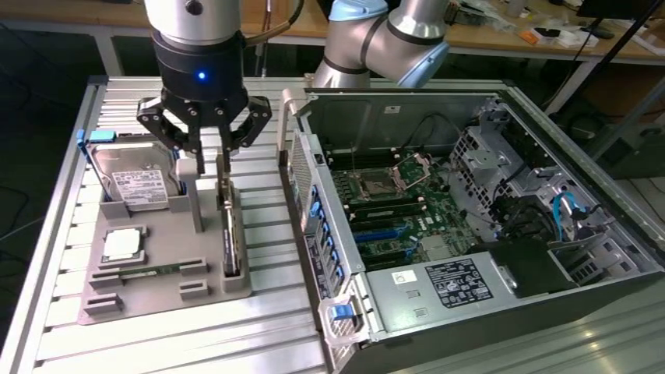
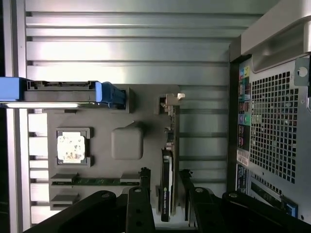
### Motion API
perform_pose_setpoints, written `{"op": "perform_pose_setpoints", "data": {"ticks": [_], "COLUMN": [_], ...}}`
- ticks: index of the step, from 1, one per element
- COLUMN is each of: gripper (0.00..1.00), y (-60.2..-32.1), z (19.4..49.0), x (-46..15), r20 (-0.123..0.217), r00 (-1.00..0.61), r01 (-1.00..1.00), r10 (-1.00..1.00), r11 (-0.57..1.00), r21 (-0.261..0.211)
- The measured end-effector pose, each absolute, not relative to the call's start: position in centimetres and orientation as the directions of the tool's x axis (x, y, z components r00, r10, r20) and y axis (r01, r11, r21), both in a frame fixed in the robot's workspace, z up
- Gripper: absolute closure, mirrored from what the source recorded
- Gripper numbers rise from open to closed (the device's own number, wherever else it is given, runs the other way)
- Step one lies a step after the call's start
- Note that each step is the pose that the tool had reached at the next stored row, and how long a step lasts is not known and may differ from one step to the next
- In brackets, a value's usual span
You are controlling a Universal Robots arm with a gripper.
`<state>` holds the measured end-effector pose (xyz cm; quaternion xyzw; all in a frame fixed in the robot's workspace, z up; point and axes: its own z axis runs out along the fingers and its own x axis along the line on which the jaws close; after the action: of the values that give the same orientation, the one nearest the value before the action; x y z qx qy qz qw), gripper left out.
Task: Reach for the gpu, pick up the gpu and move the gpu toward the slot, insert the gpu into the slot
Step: 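Pick up the gpu and move the gpu toward the slot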
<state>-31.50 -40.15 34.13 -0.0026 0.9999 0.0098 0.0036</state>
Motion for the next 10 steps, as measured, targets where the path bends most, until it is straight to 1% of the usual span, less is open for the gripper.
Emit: {"op": "perform_pose_setpoints", "data": {"ticks": [7, 10], "gripper": [0.64, 0.64], "y": [-40.8, -41.6], "z": [32.5, 32.0], "x": [-31.5, -31.5], "r20": [-0.007, -0.007], "r00": [-1.000, -1.000], "r01": [-0.013, -0.013], "r10": [-0.013, -0.013], "r11": [1.000, 1.000], "r21": [0.020, 0.020]}}
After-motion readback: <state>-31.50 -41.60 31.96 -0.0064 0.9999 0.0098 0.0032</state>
